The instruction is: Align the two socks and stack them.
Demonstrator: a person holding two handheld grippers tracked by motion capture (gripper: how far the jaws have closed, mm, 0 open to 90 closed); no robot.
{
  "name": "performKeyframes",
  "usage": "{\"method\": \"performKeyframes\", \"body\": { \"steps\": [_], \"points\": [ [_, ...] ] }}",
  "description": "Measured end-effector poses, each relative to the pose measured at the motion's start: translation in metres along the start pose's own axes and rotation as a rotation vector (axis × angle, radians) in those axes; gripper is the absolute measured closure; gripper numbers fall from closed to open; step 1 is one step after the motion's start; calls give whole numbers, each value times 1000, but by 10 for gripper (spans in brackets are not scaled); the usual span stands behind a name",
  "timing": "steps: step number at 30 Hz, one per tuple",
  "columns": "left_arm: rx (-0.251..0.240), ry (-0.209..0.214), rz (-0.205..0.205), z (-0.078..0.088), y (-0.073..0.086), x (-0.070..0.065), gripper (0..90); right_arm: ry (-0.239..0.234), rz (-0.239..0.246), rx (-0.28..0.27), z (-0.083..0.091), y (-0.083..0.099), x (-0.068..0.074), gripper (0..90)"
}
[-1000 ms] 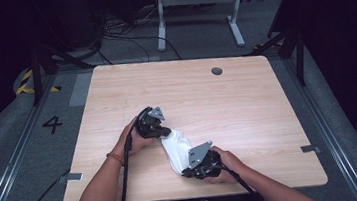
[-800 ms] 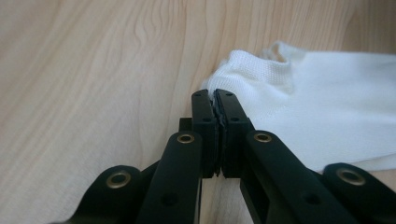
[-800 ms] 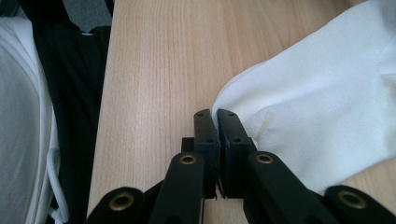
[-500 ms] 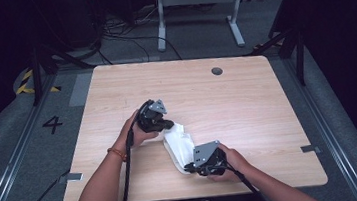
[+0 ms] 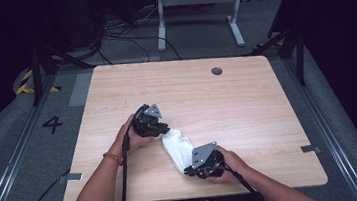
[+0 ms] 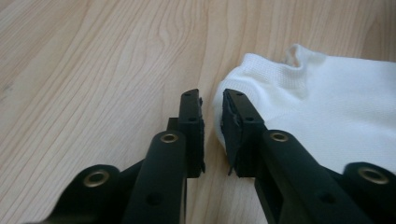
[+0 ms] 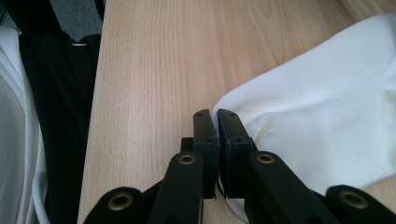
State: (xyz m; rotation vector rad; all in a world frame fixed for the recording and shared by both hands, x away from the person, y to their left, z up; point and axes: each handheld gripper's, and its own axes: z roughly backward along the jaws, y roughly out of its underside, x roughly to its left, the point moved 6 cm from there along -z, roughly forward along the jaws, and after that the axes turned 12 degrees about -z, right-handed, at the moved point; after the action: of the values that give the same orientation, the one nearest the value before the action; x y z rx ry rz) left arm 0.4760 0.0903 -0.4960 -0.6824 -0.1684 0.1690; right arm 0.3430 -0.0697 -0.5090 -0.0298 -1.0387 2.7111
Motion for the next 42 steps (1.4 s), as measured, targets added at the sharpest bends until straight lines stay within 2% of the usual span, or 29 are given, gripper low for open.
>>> {"method": "performKeyframes", "body": {
  "steps": [2,3,4,5,6,8,11,15,16,19,20,21,23,25,29,32,36,41,42],
  "points": [
    [23,-20,3,0,2,1,767,7,5,4,0,-1,1,871],
    [35,-36,12,-1,2,2,621,11,11,10,1,-2,1,862],
    [57,-76,25,-2,2,4,621,11,11,10,1,-2,1,862],
    [86,-95,51,-2,1,5,523,13,14,11,1,-4,2,857],
    [87,-87,61,-2,0,4,462,8,17,7,2,-5,2,855],
    [54,-94,63,3,-4,-1,434,8,21,2,3,-6,3,853],
    [31,-101,76,5,-8,-9,345,2,21,10,5,-4,4,855],
    [1,-74,70,-1,-10,-26,319,13,27,3,11,-4,5,856],
    [26,-62,53,-3,-8,-30,319,11,23,1,13,-4,5,852],
    [70,-68,33,-13,-4,-38,310,7,13,19,13,0,6,801],
    [88,-78,21,-16,-2,-39,300,12,12,15,13,0,6,780],
    [88,-68,29,-18,-2,-39,291,12,9,1,15,0,6,751],
    [67,-53,48,-21,-1,-38,290,14,12,-29,20,-3,6,718],
    [56,-63,41,-22,-2,-36,288,14,5,-64,29,-5,4,693],
    [43,-79,18,-22,-6,-35,298,37,-28,-103,40,-3,-8,719],
    [47,-96,5,-26,-9,-34,300,50,-37,-78,33,4,-16,747],
    [38,-92,5,-32,-12,-33,293,34,-1,-10,15,16,-11,777],
    [18,-79,26,-39,-15,-29,277,16,-1,-22,10,13,-7,789],
    [12,-83,17,-40,-17,-28,276,16,0,-23,9,12,-6,786]
  ]
}}
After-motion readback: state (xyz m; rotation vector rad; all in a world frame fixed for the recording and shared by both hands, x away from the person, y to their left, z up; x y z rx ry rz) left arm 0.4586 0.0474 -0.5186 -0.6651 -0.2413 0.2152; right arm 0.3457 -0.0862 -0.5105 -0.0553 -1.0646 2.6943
